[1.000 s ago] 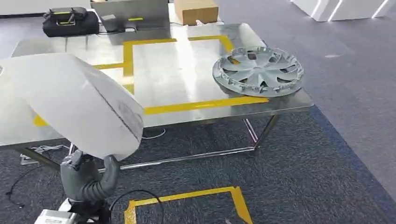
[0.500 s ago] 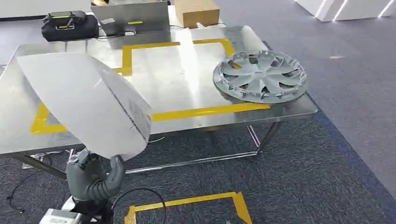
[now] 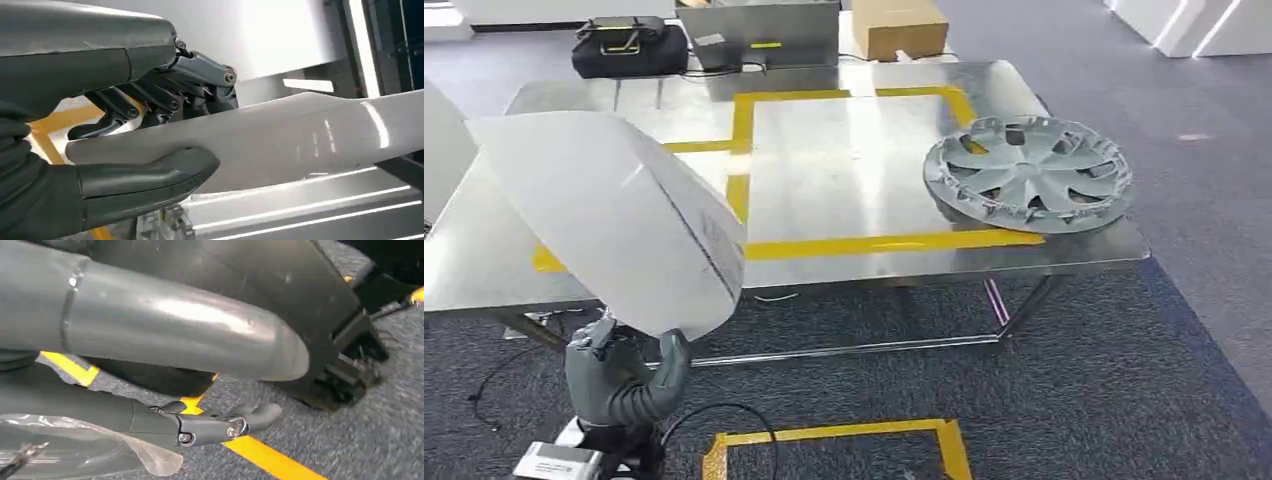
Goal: Take the parts from the cabinet and place them on the table.
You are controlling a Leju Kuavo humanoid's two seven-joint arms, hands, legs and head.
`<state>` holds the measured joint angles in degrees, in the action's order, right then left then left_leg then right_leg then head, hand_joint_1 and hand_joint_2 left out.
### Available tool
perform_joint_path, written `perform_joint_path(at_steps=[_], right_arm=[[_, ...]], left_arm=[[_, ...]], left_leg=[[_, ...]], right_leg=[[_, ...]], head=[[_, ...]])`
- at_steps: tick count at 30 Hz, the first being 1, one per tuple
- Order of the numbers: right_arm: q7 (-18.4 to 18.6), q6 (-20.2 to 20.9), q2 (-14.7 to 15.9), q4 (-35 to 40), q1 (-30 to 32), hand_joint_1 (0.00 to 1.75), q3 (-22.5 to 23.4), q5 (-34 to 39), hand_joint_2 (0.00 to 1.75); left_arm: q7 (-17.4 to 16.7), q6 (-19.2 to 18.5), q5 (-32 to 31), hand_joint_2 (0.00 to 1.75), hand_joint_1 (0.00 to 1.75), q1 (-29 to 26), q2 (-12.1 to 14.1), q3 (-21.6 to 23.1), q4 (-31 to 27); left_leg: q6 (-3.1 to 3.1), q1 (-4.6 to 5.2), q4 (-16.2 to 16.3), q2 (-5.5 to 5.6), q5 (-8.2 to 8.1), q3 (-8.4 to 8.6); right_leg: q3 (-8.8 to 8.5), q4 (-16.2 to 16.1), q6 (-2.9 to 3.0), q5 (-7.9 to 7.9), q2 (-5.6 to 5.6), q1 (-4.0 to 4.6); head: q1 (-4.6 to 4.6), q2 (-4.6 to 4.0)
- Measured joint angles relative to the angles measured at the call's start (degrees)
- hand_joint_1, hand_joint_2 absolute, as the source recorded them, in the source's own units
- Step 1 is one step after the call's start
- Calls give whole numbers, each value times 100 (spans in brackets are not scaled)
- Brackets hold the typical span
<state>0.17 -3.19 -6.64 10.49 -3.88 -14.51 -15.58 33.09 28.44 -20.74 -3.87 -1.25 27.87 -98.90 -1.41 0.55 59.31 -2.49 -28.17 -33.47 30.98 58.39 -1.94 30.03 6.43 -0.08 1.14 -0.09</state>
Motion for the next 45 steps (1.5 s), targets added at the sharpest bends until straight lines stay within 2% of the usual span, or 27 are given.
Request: perform_joint_path(at_steps=[1,2,3,5,6,8,10,12,15,16,18,20,21,22,23,25,26,27,30,32,35,36,38,40,41,42,45], right_arm=[[0,0,2,2,-11,0,0,-9,0],[-2,0,2,4,-17,0,0,-11,0],[0,13,2,4,-11,0,0,-13,0],[13,15,2,2,10,0,0,-15,0],[13,15,2,2,24,0,0,-17,0],[13,15,2,2,23,0,0,-20,0],[7,15,2,4,-5,0,0,-11,0],[-4,13,0,4,-20,0,4,22,0],[0,11,2,4,2,0,13,22,0],[0,11,-4,4,3,0,13,17,0],[-2,13,-4,4,-5,0,15,15,0],[0,18,-4,4,5,0,17,11,0],[2,15,-4,4,12,0,20,13,0],[2,18,-4,4,13,0,22,11,0],[0,20,-4,4,8,0,24,11,0],[0,28,-4,4,1,0,26,11,0],[0,31,-4,4,3,0,28,11,0],[-2,31,-4,4,-6,0,31,13,0],[-2,39,-4,4,-2,0,33,11,0],[-2,42,-4,4,-9,0,35,11,0],[-2,46,-4,4,-2,0,37,18,0],[-2,50,-4,4,9,0,39,18,0],[0,50,-4,4,17,0,44,18,0],[0,50,-4,4,3,0,48,18,0],[-2,50,-4,4,2,0,52,18,0],[-2,52,-4,4,-9,0,55,18,0],[-7,52,-4,4,13,0,59,20,0]], left_arm=[[0,-11,-4,175,175,2,-7,2,0],[-2,-15,-9,175,175,18,-9,4,0],[-4,-24,-9,175,175,29,-15,11,2],[-13,-39,-11,175,175,29,-15,20,15],[-17,-44,-13,175,175,28,-15,22,31],[-31,-50,-33,175,175,28,-15,26,50],[-33,-50,-50,175,175,28,-17,33,61],[-37,-48,-72,175,175,29,-15,33,70],[-52,-44,-90,175,175,28,-11,35,81],[-52,-46,-92,175,175,32,-11,37,81],[-52,-65,-96,175,175,65,-7,37,81],[-52,-79,-96,175,175,72,-7,50,90],[-52,-79,-96,175,175,71,0,57,100],[-52,-79,-96,175,175,71,4,63,107],[-55,-79,-96,175,175,74,7,68,107],[-55,-79,-96,175,175,85,7,79,107],[-52,-79,-98,175,175,96,7,90,107],[-55,-79,-98,175,175,109,4,98,107],[-57,-76,-96,175,175,115,7,114,109],[-57,-79,-101,175,175,122,0,122,109],[-57,-79,-103,175,175,128,-9,125,111],[-57,-79,-101,175,175,126,-7,127,120],[-57,-79,-103,175,175,125,-7,127,131],[-57,-79,-103,175,175,127,-7,127,133],[-57,-79,-103,175,175,127,-7,127,133],[-57,-79,-103,175,175,131,-9,127,133],[-57,-76,-103,175,175,130,-9,129,133]], left_leg=[[-38,-46,-38,43,41,25],[-57,-62,-38,98,52,18],[-69,-69,-38,158,53,6],[-71,-65,-37,302,52,-4],[-71,-64,-37,379,52,-3],[-71,-66,-35,484,50,8],[-57,-73,-32,551,26,41],[-2,-29,6,589,0,4],[68,-50,-36,590,30,5],[105,-55,-1,562,-26,-5],[167,-52,489,374,-336,-200],[201,-68,1420,329,-730,-634],[208,-76,1695,324,-787,-772],[205,-82,1703,321,-710,-792],[193,-83,1452,321,-487,-680],[136,-77,478,310,44,-217],[99,-61,109,264,95,-40],[96,-38,2,262,49,5],[64,-26,-19,292,30,-19],[-10,-82,-112,290,77,30],[-42,-86,-112,289,78,16],[-47,-86,-109,290,74,15],[-45,-89,-106,302,71,25],[-22,-101,-92,324,53,39],[11,-100,-81,328,32,44],[40,-49,-49,334,17,19],[100,-68,-63,342,44,18]], right_leg=[[54,51,-60,74,-196,-30],[138,246,-69,231,-428,-36],[313,627,-81,434,-545,-44],[776,1560,-104,792,-612,-51],[912,1772,-107,796,-622,-50],[800,1394,-93,422,-634,-51],[370,364,-62,-156,-659,-58],[168,-1,-16,-84,-729,-53],[191,18,56,-105,-730,-30],[166,-26,102,-134,-702,-76],[143,-31,162,-116,-674,-72],[130,-29,183,-100,-621,-66],[128,-29,187,-95,-604,-65],[121,-28,188,-91,-594,-62],[111,-28,185,-84,-592,-61],[61,-28,166,-60,-592,-59],[51,-29,148,-49,-590,-58],[72,-9,122,-35,-593,-15],[78,-50,44,-58,-556,-33],[158,62,-24,67,-589,-40],[731,1284,-66,659,-620,-55],[919,1650,-78,762,-621,-54],[922,1558,-84,530,-621,-60],[488,601,-82,0,-622,-71],[257,96,-80,-148,-640,-84],[146,-17,-72,-59,-663,-58],[162,1,19,-79,-667,-44]], head=[[13,0],[32,0],[52,0],[50,0],[55,0],[59,0],[55,0],[53,0],[46,0],[53,0],[-2,0],[7,0],[2,0],[6,0],[4,0],[2,0],[7,0],[4,0],[15,0],[22,0],[39,0],[42,0],[42,0],[44,0],[46,0],[46,0],[28,0]])
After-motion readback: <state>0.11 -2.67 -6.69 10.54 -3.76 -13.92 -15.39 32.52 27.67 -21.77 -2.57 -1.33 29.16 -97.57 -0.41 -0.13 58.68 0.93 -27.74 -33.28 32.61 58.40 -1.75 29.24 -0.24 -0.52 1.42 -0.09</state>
